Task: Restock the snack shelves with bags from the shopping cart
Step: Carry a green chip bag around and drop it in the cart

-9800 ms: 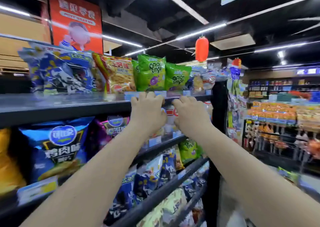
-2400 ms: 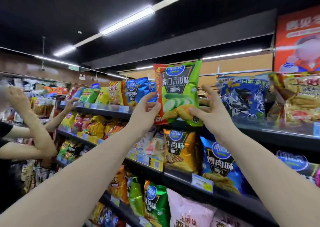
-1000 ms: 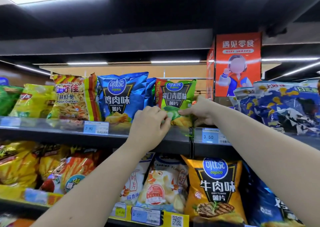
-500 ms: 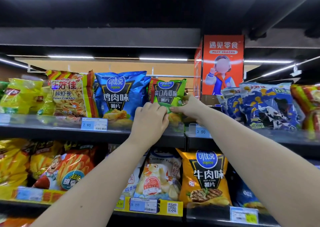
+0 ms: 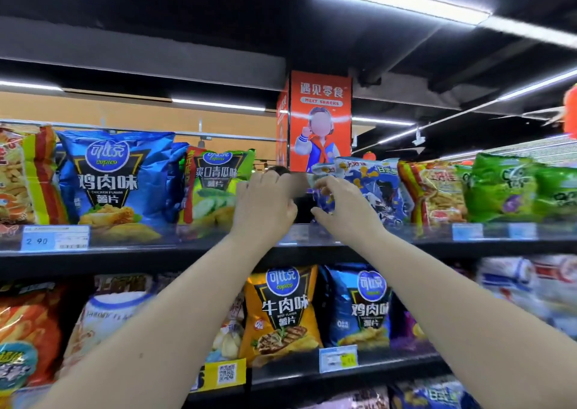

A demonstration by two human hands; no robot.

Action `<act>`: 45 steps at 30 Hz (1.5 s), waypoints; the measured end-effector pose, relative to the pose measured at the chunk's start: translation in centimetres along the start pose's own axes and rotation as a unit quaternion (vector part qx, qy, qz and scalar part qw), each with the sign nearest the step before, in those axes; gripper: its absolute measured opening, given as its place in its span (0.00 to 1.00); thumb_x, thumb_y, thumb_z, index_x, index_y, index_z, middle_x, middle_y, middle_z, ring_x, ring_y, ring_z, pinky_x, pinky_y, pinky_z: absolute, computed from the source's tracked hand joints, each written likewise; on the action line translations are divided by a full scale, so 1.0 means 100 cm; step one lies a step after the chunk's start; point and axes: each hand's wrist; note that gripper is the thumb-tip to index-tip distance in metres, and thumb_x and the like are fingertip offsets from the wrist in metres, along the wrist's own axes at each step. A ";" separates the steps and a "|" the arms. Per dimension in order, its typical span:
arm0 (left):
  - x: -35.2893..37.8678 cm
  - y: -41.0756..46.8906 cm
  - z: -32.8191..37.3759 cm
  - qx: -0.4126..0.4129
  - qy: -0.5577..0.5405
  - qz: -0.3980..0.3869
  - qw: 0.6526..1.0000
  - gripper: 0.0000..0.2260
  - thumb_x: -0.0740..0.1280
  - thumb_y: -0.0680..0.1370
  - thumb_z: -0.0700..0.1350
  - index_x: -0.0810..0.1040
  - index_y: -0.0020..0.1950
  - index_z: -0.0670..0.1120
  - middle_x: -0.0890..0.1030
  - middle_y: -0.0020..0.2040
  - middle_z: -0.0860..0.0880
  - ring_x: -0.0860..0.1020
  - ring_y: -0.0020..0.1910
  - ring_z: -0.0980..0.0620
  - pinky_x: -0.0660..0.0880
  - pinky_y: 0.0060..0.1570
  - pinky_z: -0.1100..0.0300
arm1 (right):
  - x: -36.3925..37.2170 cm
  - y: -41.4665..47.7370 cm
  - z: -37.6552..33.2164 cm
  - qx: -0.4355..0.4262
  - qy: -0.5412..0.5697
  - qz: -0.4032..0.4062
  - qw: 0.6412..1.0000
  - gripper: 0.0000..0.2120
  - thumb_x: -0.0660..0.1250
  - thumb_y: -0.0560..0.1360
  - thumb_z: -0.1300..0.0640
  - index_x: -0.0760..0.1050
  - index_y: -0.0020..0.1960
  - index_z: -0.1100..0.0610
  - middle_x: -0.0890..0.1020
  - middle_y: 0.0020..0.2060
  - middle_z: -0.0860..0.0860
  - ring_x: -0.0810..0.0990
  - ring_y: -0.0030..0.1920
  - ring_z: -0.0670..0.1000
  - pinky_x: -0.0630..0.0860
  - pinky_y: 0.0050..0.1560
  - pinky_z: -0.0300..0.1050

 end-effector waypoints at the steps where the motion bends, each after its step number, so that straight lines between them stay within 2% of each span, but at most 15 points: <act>1: -0.001 0.004 0.016 0.011 -0.011 0.003 1.000 0.14 0.62 0.77 0.51 0.74 0.62 0.50 0.76 0.58 0.50 0.72 0.60 0.47 0.68 0.55 0.50 | -0.012 -0.007 0.011 0.002 -0.025 0.008 1.000 0.20 0.69 0.74 0.54 0.71 0.65 0.54 0.76 0.58 0.51 0.72 0.61 0.54 0.71 0.60 0.50; 3: -0.003 0.009 0.051 0.035 -0.034 0.006 0.999 0.14 0.63 0.76 0.51 0.74 0.61 0.50 0.76 0.57 0.50 0.72 0.59 0.46 0.68 0.53 0.51 | -0.040 -0.022 0.034 0.003 -0.072 0.026 0.997 0.18 0.69 0.74 0.56 0.73 0.63 0.55 0.77 0.57 0.53 0.73 0.60 0.56 0.71 0.60 0.53; 6: -0.007 0.016 0.111 0.061 -0.081 0.006 0.995 0.13 0.64 0.76 0.50 0.75 0.60 0.51 0.77 0.57 0.50 0.72 0.60 0.45 0.67 0.53 0.51 | -0.085 -0.048 0.072 0.000 -0.138 0.049 0.989 0.15 0.70 0.71 0.59 0.77 0.58 0.57 0.79 0.53 0.55 0.75 0.56 0.59 0.72 0.55 0.54; 11: -0.011 0.021 0.229 0.100 -0.154 -0.001 0.983 0.15 0.63 0.76 0.48 0.74 0.61 0.50 0.77 0.60 0.48 0.71 0.61 0.44 0.67 0.55 0.50 | -0.173 -0.099 0.137 0.041 -0.219 0.051 0.974 0.13 0.70 0.71 0.57 0.78 0.55 0.58 0.80 0.51 0.55 0.76 0.55 0.60 0.73 0.54 0.54; 17: -0.018 0.011 0.403 0.143 -0.256 -0.019 0.956 0.14 0.63 0.75 0.48 0.74 0.61 0.50 0.76 0.58 0.48 0.70 0.62 0.44 0.67 0.55 0.50 | -0.302 -0.181 0.222 0.096 -0.302 0.044 0.947 0.13 0.69 0.70 0.58 0.78 0.54 0.60 0.81 0.49 0.57 0.76 0.53 0.61 0.72 0.53 0.55; 22: -0.029 -0.014 0.561 0.187 -0.305 -0.034 0.933 0.16 0.64 0.75 0.48 0.73 0.63 0.49 0.75 0.60 0.47 0.71 0.61 0.43 0.67 0.55 0.50 | -0.405 -0.263 0.288 0.158 -0.394 0.006 0.906 0.13 0.69 0.73 0.55 0.76 0.56 0.59 0.79 0.50 0.55 0.75 0.53 0.58 0.72 0.52 0.54; 26: -0.031 -0.039 0.678 0.218 -0.365 -0.054 0.904 0.13 0.64 0.75 0.47 0.74 0.59 0.49 0.76 0.57 0.49 0.71 0.59 0.44 0.66 0.54 0.50 | -0.468 -0.329 0.345 0.212 -0.423 -0.009 0.881 0.08 0.65 0.74 0.57 0.75 0.52 0.57 0.78 0.45 0.53 0.75 0.49 0.58 0.73 0.44 0.52; 28: -0.031 -0.054 0.729 0.244 -0.378 -0.073 0.890 0.13 0.63 0.76 0.47 0.73 0.59 0.48 0.75 0.57 0.48 0.71 0.58 0.44 0.67 0.53 0.49 | -0.491 -0.361 0.373 0.245 -0.465 -0.033 0.850 0.07 0.63 0.76 0.56 0.72 0.52 0.58 0.76 0.45 0.52 0.75 0.50 0.58 0.73 0.45 0.51; 30: -0.028 -0.068 0.776 0.267 -0.382 -0.097 0.880 0.13 0.61 0.77 0.47 0.72 0.61 0.48 0.75 0.58 0.48 0.71 0.59 0.44 0.67 0.54 0.49 | -0.512 -0.390 0.399 0.275 -0.503 -0.059 0.817 0.11 0.63 0.78 0.55 0.72 0.58 0.57 0.77 0.52 0.54 0.74 0.55 0.57 0.72 0.50 0.50; 33: -0.017 -0.086 0.834 0.292 -0.397 -0.116 0.863 0.13 0.61 0.78 0.49 0.71 0.62 0.49 0.75 0.59 0.49 0.70 0.60 0.45 0.67 0.57 0.49 | -0.537 -0.430 0.433 0.319 -0.517 -0.073 0.791 0.15 0.63 0.78 0.53 0.71 0.63 0.55 0.75 0.58 0.53 0.71 0.60 0.57 0.70 0.53 0.49; 38: 0.008 -0.113 0.930 0.337 -0.435 -0.128 0.825 0.14 0.61 0.78 0.47 0.72 0.63 0.49 0.75 0.59 0.49 0.70 0.61 0.45 0.68 0.59 0.48 | -0.566 -0.489 0.500 0.367 -0.537 -0.086 0.754 0.15 0.65 0.76 0.54 0.71 0.62 0.54 0.76 0.58 0.53 0.71 0.58 0.57 0.70 0.54 0.52; 43: 0.053 -0.126 1.021 0.364 -0.471 -0.139 0.792 0.12 0.61 0.79 0.49 0.73 0.61 0.48 0.76 0.57 0.48 0.71 0.59 0.45 0.68 0.55 0.49 | -0.574 -0.526 0.571 0.398 -0.560 -0.120 0.717 0.12 0.64 0.76 0.55 0.71 0.59 0.55 0.75 0.54 0.52 0.71 0.56 0.56 0.66 0.48 0.49; 45: 0.079 -0.128 1.056 0.379 -0.476 -0.138 0.782 0.11 0.61 0.78 0.49 0.73 0.58 0.48 0.75 0.55 0.49 0.72 0.57 0.45 0.69 0.53 0.50 | -0.576 -0.537 0.605 0.415 -0.563 -0.122 0.704 0.13 0.64 0.76 0.54 0.72 0.59 0.54 0.76 0.54 0.52 0.71 0.56 0.56 0.67 0.49 0.49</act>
Point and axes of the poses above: each hand's wrist, its own y-axis towards the middle knuckle, its own x-axis out of the palm, z = x × y
